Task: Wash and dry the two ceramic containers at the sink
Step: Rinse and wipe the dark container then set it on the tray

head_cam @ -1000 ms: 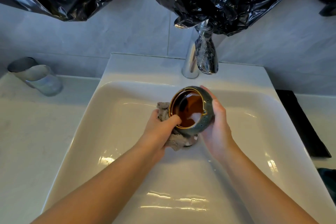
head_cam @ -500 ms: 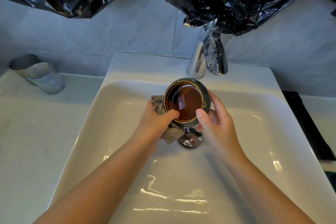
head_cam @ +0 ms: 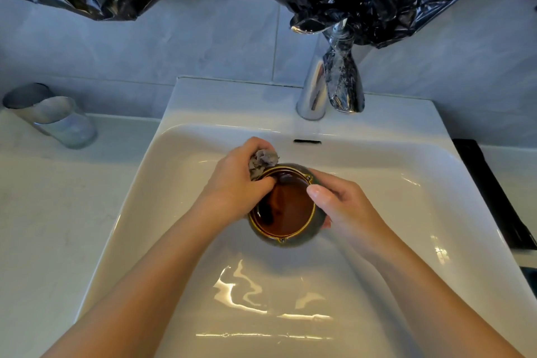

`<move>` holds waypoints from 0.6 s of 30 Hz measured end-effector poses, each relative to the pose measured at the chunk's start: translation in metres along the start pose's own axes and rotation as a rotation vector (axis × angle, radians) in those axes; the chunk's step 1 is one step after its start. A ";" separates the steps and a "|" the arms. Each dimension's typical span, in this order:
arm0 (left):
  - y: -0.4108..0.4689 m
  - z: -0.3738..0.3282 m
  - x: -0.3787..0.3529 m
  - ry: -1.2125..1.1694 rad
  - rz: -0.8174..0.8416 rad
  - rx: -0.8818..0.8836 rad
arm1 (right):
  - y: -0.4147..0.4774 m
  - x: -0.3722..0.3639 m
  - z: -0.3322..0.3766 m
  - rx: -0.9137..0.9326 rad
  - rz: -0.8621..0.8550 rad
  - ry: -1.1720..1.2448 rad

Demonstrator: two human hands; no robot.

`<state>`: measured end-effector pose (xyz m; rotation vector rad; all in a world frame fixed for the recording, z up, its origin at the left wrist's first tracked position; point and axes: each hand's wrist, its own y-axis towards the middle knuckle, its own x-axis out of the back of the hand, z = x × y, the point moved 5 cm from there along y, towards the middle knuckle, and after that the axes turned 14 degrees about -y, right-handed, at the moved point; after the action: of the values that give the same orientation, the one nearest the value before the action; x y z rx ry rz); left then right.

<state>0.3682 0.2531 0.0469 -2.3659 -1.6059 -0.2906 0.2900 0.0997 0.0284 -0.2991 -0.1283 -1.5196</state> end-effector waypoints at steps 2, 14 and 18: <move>0.000 0.000 -0.002 0.002 0.011 -0.008 | 0.001 0.002 0.001 -0.024 -0.047 -0.005; -0.007 0.010 -0.010 -0.320 -0.226 -0.001 | -0.001 0.005 -0.003 -0.129 -0.248 0.028; -0.007 0.000 -0.006 -0.372 -0.037 0.011 | 0.002 0.003 -0.006 -0.247 -0.143 0.170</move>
<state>0.3590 0.2502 0.0457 -2.4928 -1.8001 0.1630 0.2918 0.0956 0.0229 -0.3612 0.1771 -1.6987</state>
